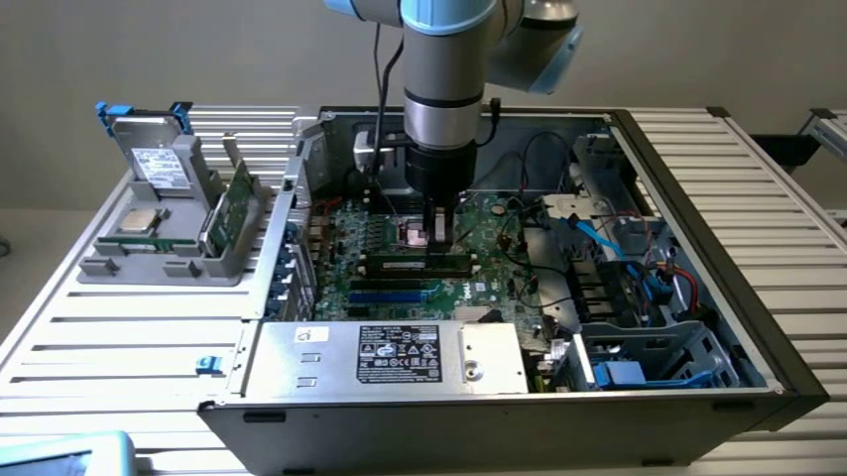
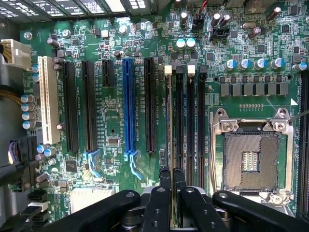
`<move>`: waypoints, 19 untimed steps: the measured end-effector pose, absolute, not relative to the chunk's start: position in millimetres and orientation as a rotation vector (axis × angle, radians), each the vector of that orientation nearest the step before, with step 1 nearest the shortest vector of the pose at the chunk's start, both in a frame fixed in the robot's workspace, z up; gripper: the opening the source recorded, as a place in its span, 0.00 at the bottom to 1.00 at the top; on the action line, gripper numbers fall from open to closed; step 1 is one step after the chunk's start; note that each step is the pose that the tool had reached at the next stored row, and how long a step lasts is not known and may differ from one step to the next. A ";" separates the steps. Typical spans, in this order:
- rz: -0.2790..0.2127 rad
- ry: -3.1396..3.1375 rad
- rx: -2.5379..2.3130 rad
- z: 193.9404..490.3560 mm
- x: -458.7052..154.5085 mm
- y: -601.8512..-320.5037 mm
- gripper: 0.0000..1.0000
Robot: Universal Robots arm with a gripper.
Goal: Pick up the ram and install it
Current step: 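Insert the ram into the slot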
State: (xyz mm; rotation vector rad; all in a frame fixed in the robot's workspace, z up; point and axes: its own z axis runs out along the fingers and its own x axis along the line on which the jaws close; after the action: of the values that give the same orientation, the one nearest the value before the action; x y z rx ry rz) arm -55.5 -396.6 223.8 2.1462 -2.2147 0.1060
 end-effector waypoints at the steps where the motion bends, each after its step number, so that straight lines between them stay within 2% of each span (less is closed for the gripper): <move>1: 0.106 -2.215 2.146 223.8 -55.5 -396.6 0.14; 7: 0.106 -2.215 2.146 223.8 -55.5 -396.6 0.16; 8: 0.106 -2.215 2.146 224.7 -55.4 -396.6 0.23; 19: 0.086 -2.205 2.139 254.4 -35.9 -396.6 0.23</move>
State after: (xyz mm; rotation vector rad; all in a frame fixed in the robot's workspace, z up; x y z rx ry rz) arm -35.9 -396.6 254.4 2.1389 -2.2053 0.0856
